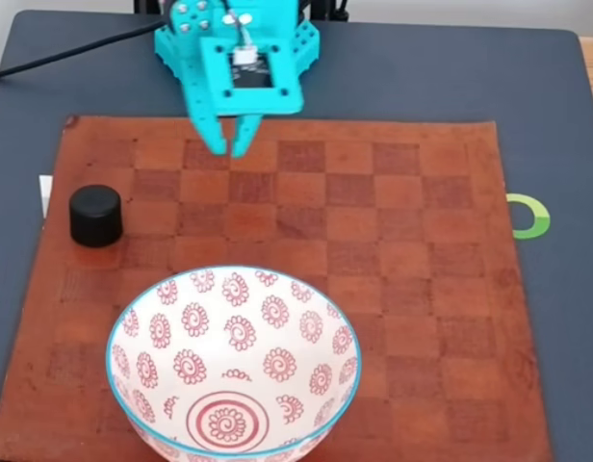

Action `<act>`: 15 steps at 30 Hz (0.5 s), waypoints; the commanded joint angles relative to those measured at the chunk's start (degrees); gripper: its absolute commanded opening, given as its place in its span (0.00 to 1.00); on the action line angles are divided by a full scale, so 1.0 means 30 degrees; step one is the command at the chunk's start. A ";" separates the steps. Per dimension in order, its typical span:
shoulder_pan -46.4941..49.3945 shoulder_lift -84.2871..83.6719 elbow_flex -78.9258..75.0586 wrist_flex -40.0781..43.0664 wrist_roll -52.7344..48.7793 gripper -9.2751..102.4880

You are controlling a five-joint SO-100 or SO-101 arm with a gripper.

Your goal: Grasp a black cylinder and put it in a bowl.

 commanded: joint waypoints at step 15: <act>0.3721 -0.0527 -0.0762 0.0410 -0.3721 0.30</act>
